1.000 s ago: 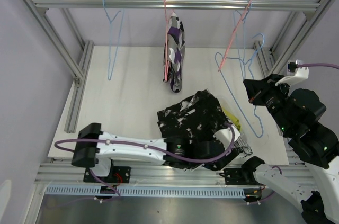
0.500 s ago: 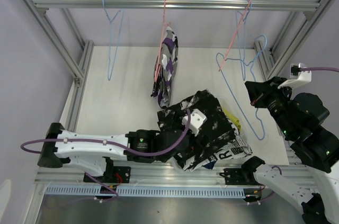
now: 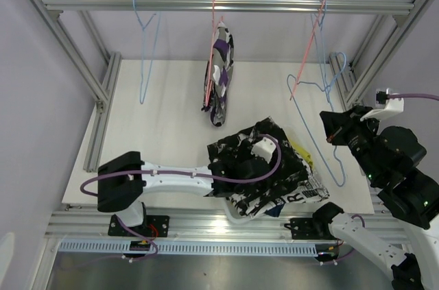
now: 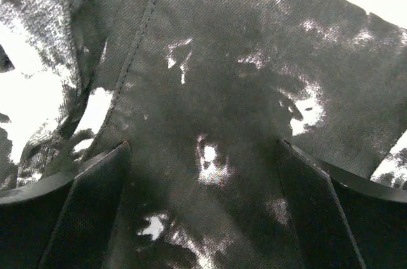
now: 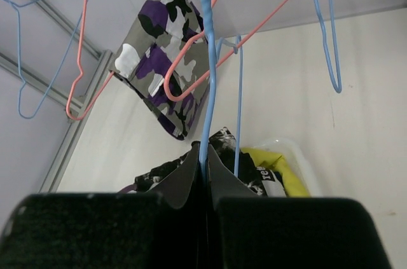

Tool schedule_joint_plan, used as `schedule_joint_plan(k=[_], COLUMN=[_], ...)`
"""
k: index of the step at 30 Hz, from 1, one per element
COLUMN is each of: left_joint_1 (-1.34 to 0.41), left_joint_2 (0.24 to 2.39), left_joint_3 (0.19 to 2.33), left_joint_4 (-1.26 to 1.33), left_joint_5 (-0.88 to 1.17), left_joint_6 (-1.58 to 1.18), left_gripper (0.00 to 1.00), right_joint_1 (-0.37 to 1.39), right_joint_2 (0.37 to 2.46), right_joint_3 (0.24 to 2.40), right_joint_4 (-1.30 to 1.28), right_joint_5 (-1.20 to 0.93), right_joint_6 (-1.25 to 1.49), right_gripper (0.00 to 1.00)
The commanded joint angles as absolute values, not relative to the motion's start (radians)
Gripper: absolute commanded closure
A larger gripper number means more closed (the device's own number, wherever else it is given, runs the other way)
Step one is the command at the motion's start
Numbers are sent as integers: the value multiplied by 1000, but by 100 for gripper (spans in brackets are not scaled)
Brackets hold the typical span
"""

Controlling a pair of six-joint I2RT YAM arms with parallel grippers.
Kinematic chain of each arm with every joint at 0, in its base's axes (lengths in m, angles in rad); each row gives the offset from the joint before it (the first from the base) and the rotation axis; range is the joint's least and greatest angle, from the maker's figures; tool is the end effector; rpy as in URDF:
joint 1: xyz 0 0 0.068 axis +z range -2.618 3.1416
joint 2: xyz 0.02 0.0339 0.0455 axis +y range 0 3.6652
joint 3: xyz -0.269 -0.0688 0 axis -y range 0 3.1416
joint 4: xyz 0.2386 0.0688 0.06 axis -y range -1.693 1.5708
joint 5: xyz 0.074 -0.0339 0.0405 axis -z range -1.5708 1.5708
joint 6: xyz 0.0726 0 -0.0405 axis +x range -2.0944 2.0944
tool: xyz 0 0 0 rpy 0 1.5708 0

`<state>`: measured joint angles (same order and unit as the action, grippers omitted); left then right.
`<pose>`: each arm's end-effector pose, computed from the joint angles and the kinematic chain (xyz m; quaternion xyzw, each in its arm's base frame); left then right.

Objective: Remove the trousers from the hanger
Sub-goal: Place the trousers in the bin.

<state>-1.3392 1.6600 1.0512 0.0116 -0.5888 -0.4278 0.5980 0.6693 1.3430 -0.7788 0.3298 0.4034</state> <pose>0.1276 -0.3656 0.2186 0.2503 0.8192 -0.1833 0.4823 0.0959 0.0369 0.4612 0.0381 0.7404 0.2098 0.6375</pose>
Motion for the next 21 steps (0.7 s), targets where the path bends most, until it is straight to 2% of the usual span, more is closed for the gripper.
schedule_joint_plan(k=[1, 8, 18, 21], left_joint_1=[-1379, -1459, -1519, -1522], left_joint_2=[1700, 1553, 1246, 1186], left_joint_3=[1008, 1034, 1244, 1253], left_joint_4=[35, -127, -546, -612], left_joint_5=[-514, -609, -672, -707], left_joint_6=[-509, -518, -485, -482], left_gripper=[0, 1, 1, 1], right_joint_1=[594, 594, 603, 604], right_joint_2=[660, 684, 735, 721], right_joint_3=[1387, 1505, 1758, 1740], right_joint_4=[-779, -831, -1023, -1064], right_joint_5=[347, 324, 278, 247], right_joint_6=[362, 344, 304, 311], right_gripper=[100, 100, 100, 100])
